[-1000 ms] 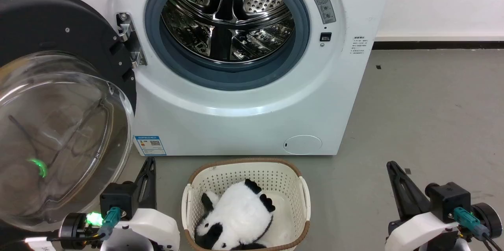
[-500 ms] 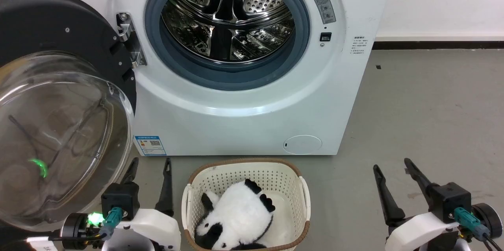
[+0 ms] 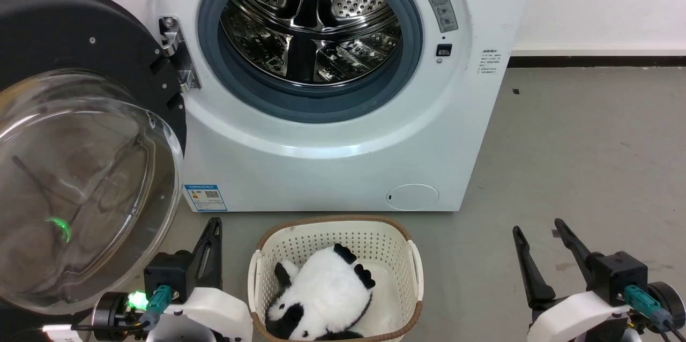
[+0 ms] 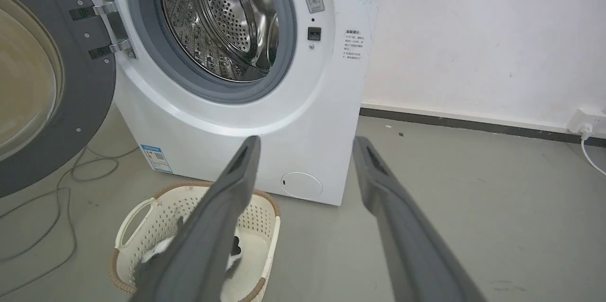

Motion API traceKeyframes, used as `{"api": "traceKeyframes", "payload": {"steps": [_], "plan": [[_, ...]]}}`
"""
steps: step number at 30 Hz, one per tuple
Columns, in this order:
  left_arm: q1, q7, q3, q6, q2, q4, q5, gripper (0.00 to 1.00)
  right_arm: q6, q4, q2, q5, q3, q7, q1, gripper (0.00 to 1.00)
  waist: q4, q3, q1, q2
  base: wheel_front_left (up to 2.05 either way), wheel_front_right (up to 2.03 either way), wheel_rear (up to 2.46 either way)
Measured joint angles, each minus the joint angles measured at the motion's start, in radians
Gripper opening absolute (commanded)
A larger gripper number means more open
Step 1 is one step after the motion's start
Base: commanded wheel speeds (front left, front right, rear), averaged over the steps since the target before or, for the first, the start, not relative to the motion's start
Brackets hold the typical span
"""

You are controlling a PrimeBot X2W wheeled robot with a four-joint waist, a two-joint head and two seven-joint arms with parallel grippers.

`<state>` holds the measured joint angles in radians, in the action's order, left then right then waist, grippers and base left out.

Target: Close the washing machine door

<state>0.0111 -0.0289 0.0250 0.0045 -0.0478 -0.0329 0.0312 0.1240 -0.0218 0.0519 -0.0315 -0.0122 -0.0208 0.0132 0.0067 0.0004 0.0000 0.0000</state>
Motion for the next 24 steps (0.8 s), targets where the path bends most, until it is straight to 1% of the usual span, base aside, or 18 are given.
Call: {"api": "traceKeyframes", "payload": {"steps": [12, 24], "plan": [[0.003, -0.025, 0.020, 0.000, 0.000, -0.011, 0.027, 0.00, 0.000, -0.004, 0.000, -0.015, -0.009, -0.019, 0.002, 1.00, 0.037, 0.002, 0.0000, 0.0000, 0.00, 0.00, 0.00], [0.010, -0.050, 0.027, 0.000, 0.000, -0.021, 0.069, 0.00, 0.000, 0.008, 0.000, -0.032, -0.011, -0.027, 0.004, 1.00, 0.115, 0.007, 0.0000, 0.0000, 0.00, 0.00, 0.00]]}}
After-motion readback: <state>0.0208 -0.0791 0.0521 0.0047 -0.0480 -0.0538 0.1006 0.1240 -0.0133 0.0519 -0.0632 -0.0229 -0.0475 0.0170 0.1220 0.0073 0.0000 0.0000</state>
